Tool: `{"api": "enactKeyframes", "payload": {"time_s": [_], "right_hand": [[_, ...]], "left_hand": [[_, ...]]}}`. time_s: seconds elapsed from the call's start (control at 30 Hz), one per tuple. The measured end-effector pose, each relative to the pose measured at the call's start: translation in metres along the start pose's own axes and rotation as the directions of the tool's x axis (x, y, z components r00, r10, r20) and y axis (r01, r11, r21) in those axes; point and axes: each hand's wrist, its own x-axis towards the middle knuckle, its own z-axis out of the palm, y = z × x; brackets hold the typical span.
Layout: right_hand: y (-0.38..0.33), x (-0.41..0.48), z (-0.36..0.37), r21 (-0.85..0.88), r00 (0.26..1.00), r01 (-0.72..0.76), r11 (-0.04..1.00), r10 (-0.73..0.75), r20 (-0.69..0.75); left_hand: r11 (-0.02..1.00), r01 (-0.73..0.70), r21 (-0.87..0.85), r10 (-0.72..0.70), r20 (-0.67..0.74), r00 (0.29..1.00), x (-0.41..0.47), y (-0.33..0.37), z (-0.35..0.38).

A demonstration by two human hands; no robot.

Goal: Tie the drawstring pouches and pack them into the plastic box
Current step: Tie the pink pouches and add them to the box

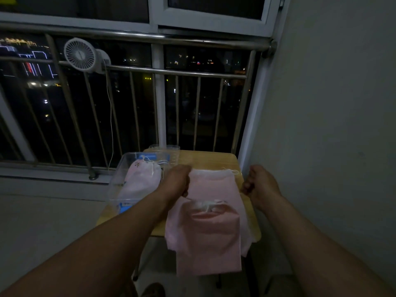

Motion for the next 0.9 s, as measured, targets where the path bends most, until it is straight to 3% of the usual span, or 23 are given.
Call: {"api": "enactKeyframes", "payload": {"time_s": [0.1,0.17,0.23,0.37,0.4,0.47,0.53,0.6,0.73,0.83,0.9], "right_hand": [[-0.024,-0.012,0.026,-0.248,0.964,0.218,0.944,-0.168,0.207],[-0.035,-0.02,0.04,-0.432,0.916,0.364,0.825,-0.234,0.325],[-0.041,-0.026,0.053,-0.49,0.877,0.432,0.757,-0.225,0.425],[-0.039,-0.029,0.063,-0.468,0.847,0.434,0.77,-0.171,0.504],[-0.034,-0.025,0.061,-0.452,0.87,0.42,0.787,-0.207,0.447],[-0.019,-0.02,0.049,-0.384,0.927,0.373,0.845,-0.323,0.19],[0.0,-0.019,0.032,-0.386,0.917,0.368,0.846,-0.4,-0.003],[0.022,-0.023,0.02,-0.48,0.926,0.362,0.799,-0.37,0.082],[0.045,-0.034,0.021,-0.583,0.87,0.447,0.678,-0.18,0.458],[0.048,-0.03,0.025,-0.588,0.859,0.473,0.657,-0.195,0.473],[0.049,-0.028,0.025,-0.546,0.885,0.412,0.73,-0.179,0.43]], "left_hand": [[0.877,-0.167,0.451,0.113,0.145,0.983,0.006,0.015,0.012],[0.817,-0.229,0.53,0.136,0.209,0.968,0.007,0.025,0.024],[0.819,-0.275,0.504,0.155,0.267,0.951,0.005,0.037,0.036],[0.875,-0.291,0.387,0.188,0.282,0.941,0.001,0.051,0.051],[0.898,-0.265,0.35,0.179,0.26,0.949,0.003,0.051,0.051],[0.944,-0.184,0.273,0.122,0.229,0.966,0.006,0.048,0.048],[0.981,-0.107,0.165,0.073,0.197,0.978,0.008,0.047,0.043],[0.998,-0.038,0.052,0.028,0.174,0.984,0.01,0.046,0.038],[1.0,0.012,0.028,-0.017,0.18,0.983,0.013,0.039,0.039],[0.998,0.006,0.063,-0.017,0.171,0.985,0.014,0.035,0.042],[0.999,0.018,0.044,-0.024,0.151,0.988,0.015,0.033,0.041]]}}
